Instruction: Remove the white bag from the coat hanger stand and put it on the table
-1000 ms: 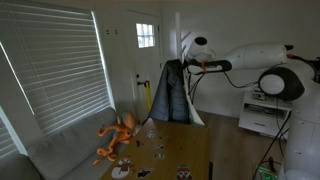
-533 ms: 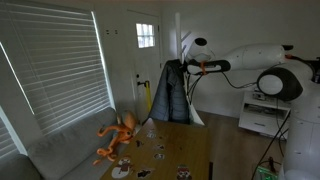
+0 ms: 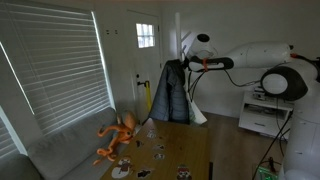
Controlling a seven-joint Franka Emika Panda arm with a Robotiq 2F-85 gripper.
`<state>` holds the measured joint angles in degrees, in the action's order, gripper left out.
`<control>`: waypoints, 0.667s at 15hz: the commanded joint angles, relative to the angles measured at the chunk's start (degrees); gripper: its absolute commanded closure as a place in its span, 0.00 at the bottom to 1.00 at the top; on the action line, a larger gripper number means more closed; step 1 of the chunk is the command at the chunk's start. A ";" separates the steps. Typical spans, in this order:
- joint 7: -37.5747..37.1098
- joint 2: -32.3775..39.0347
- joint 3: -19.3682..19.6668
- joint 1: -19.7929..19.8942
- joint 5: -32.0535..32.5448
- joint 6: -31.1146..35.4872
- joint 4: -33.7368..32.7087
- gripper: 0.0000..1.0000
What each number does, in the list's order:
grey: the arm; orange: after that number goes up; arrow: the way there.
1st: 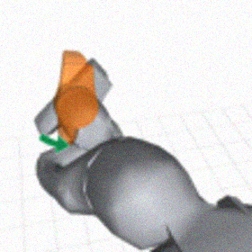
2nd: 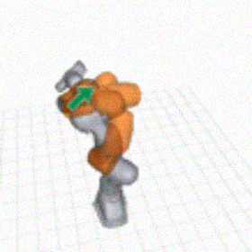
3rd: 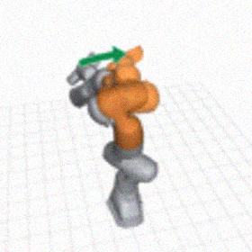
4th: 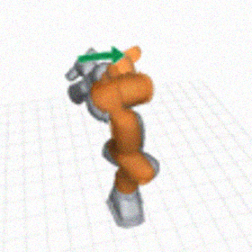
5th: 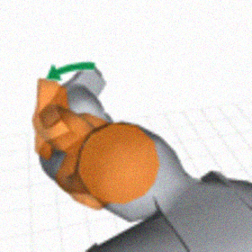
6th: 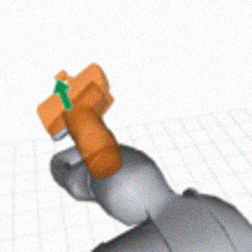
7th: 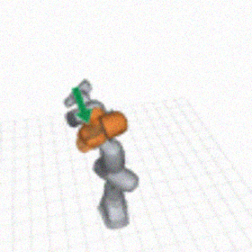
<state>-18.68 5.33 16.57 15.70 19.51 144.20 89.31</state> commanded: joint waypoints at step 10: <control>-11.57 -10.13 -2.59 -2.02 20.06 4.62 0.36 0.99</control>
<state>-23.54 -2.83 14.78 13.54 32.39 146.25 89.19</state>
